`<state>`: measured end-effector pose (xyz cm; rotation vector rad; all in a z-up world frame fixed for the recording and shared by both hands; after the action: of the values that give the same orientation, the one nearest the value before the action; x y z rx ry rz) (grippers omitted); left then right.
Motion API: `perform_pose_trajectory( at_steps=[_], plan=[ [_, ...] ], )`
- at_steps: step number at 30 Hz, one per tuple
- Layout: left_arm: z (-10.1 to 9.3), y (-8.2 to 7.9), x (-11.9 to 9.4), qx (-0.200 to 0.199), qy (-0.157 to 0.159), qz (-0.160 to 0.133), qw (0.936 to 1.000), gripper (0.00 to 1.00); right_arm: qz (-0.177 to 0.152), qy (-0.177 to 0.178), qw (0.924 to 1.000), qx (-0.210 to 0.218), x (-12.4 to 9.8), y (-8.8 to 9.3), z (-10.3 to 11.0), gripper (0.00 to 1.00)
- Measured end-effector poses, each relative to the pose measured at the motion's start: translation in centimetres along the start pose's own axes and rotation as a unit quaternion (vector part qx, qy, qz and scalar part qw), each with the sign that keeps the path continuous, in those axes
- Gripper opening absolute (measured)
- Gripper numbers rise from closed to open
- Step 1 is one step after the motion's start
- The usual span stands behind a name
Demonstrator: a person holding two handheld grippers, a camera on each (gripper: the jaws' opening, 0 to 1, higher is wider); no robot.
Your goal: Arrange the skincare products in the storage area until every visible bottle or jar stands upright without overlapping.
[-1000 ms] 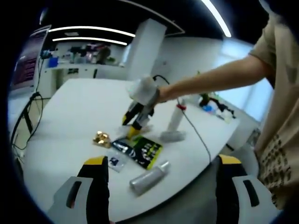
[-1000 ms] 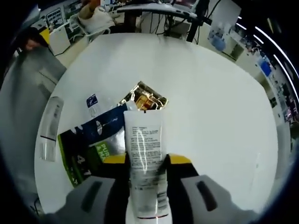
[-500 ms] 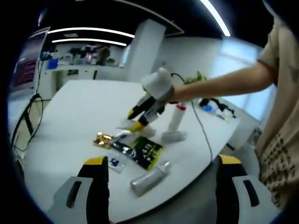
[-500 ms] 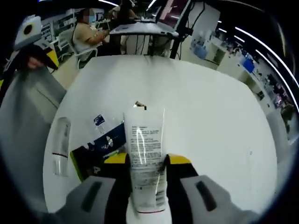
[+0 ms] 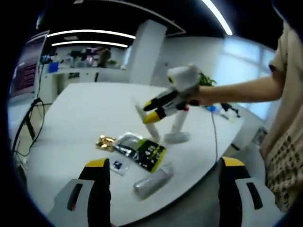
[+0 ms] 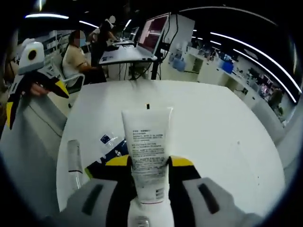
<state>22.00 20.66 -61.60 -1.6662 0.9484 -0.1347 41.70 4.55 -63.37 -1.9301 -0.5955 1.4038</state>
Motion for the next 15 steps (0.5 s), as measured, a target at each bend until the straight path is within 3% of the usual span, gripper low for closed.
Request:
perform_pose_trajectory(
  at_steps=[5,11,15],
  plan=[
    [0.0,0.1,0.0,0.007,-0.005,0.003,1.0000,0.92,-0.022,0.026,0.9985,0.042,-1.3,0.5,-0.1,0.28],
    [-0.1,0.0,0.0,0.009,-0.007,0.004,0.9999,0.92,-0.063,0.058,0.9909,0.104,-3.6,1.0,-0.1,0.28],
    [-0.1,0.0,0.0,0.009,-0.008,0.003,0.9999,0.92,-0.079,0.066,0.9880,0.115,-4.9,1.2,0.0,0.28]
  ],
)
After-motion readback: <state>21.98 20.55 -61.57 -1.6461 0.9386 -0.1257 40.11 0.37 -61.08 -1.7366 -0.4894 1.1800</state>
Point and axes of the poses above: the point that each gripper's makers call its tool centre point, and the gripper's own axes: x roughly forward along the fingers, z roughly to its left, y roughly out of its underside, the point moved 7 cm from there along -x, roughly backward along the fingers, and after that the axes turned 3 degrees about -x, right-handed, at the moved point
